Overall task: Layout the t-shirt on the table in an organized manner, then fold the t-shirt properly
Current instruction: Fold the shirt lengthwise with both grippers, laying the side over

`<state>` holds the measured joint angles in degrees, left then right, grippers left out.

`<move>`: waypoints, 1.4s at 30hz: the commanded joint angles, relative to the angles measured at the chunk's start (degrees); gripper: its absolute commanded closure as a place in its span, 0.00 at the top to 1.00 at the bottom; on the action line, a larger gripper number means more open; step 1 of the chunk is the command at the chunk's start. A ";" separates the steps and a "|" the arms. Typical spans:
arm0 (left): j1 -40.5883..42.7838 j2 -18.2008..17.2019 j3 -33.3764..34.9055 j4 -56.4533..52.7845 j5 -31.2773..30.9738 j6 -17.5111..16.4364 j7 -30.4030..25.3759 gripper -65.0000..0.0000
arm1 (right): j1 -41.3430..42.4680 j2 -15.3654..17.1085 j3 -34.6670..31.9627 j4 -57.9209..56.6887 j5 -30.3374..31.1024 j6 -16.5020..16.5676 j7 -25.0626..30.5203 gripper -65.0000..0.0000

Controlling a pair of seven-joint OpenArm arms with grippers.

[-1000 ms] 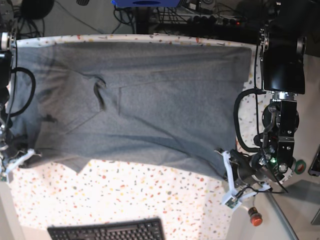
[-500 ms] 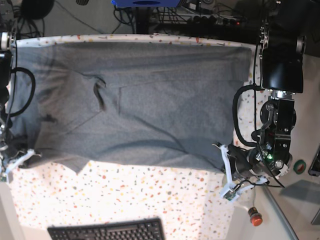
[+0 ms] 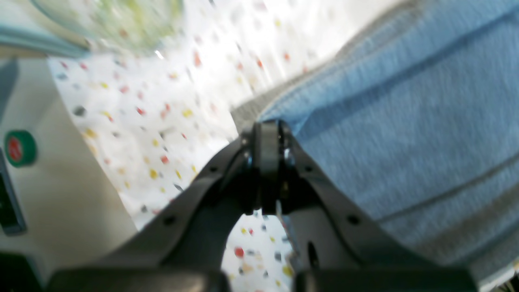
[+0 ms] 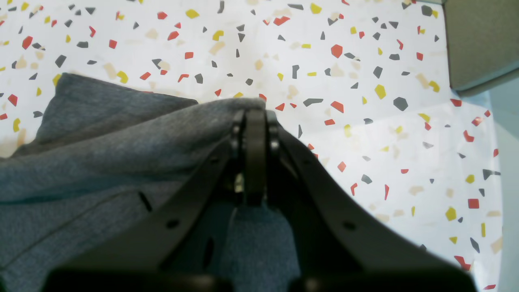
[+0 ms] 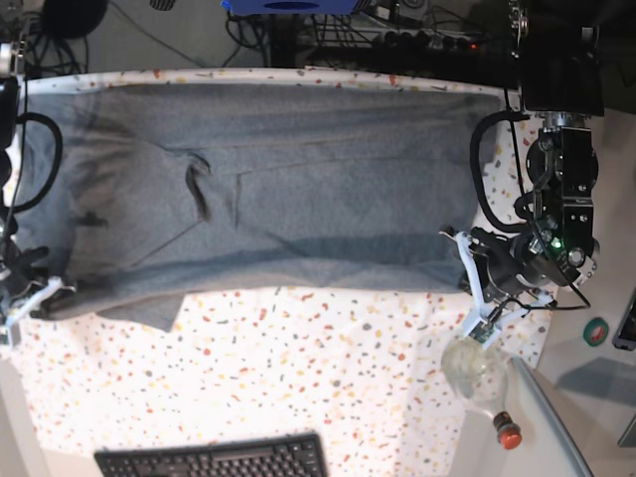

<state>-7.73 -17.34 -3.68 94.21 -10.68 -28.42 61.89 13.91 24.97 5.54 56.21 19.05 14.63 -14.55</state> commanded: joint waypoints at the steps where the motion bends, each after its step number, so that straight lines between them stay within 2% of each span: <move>1: -1.28 -0.63 -0.49 2.45 -0.27 0.42 -1.27 0.00 | 1.34 1.45 0.48 1.16 0.16 0.00 1.40 0.00; 4: 0.56 -0.63 -0.49 5.79 -0.27 0.42 0.05 0.00 | 0.20 1.62 0.48 2.12 0.16 0.00 1.49 0.00; 7: 2.50 -0.55 -2.51 9.48 -0.27 0.34 3.12 0.00 | -2.26 3.29 0.39 5.73 0.16 0.09 1.49 0.00; 13: 8.91 -0.63 -4.36 14.40 -0.36 0.25 3.47 0.00 | -5.96 4.52 0.83 7.49 0.25 0.09 1.14 0.00; 16: 13.48 -0.63 -4.45 16.51 -0.36 0.16 3.47 0.00 | -8.24 4.44 2.06 7.93 0.25 0.09 1.14 0.00; 20: 17.97 -0.63 -4.98 17.21 -0.27 -3.09 3.47 0.00 | -11.14 4.26 4.79 8.01 0.25 0.09 1.05 0.00; 28: 25.26 -0.37 -7.70 17.57 -0.27 -3.27 3.21 0.00 | -17.56 4.08 7.95 8.72 0.42 0.09 1.05 0.00; 30: 25.62 -0.46 -7.70 17.57 -0.27 -3.27 3.12 0.00 | -19.14 3.03 8.48 10.65 0.42 0.09 0.96 0.00; 35: 25.00 -0.55 -7.88 18.01 -0.27 -3.27 3.12 0.00 | -21.52 2.06 12.09 15.58 0.42 0.09 -4.93 0.00; 42: 25.44 -1.78 -7.79 18.45 -0.27 -3.27 3.21 0.00 | -24.51 1.36 13.40 18.21 0.34 0.09 -9.23 0.00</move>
<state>17.82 -18.59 -11.18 111.72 -11.38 -31.75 65.39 -11.22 25.06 18.17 73.49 19.33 15.05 -24.62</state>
